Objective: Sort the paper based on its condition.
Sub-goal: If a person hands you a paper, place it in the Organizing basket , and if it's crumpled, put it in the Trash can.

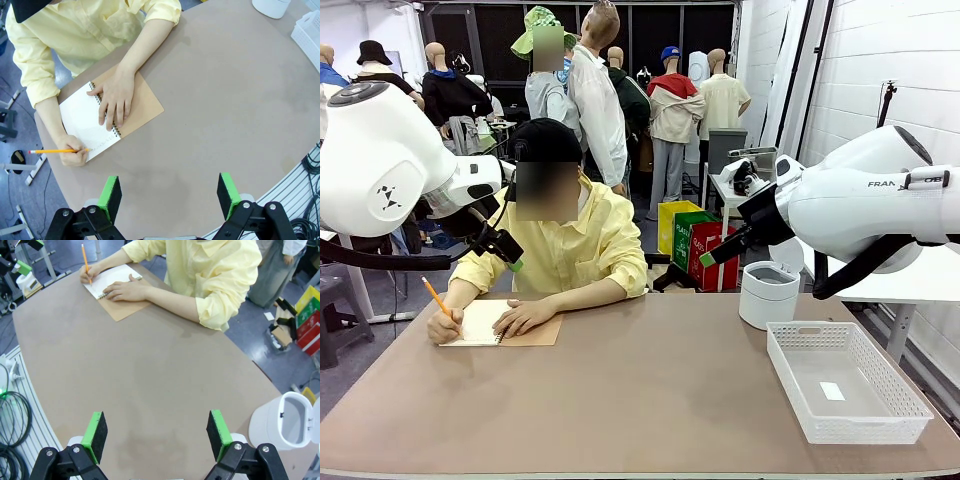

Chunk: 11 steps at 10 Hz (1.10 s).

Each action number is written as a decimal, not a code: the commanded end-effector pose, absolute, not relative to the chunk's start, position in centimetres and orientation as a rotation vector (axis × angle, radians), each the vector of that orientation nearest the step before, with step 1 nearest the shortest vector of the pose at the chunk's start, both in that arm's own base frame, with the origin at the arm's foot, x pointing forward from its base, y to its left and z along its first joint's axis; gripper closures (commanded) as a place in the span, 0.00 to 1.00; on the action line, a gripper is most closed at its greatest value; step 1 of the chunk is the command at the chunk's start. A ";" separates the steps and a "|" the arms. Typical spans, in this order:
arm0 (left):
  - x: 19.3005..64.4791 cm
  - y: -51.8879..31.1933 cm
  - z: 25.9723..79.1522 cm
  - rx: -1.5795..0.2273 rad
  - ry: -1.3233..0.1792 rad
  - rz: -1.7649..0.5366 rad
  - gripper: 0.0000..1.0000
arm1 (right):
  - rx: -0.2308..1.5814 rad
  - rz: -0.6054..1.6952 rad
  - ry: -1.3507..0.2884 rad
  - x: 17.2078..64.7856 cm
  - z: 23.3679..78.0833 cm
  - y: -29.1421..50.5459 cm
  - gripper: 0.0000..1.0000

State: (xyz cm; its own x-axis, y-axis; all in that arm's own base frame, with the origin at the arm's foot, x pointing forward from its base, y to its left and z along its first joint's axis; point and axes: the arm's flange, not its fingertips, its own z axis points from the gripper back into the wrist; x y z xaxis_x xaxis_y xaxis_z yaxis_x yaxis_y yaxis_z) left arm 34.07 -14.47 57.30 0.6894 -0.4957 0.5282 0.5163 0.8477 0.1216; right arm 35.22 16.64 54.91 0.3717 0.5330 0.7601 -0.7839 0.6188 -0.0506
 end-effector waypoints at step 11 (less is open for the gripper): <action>34.2 -14.4 57.1 -0.038 -0.590 -0.574 0.00 | 0.352 0.865 -0.821 35.2 54.8 16.6 0.00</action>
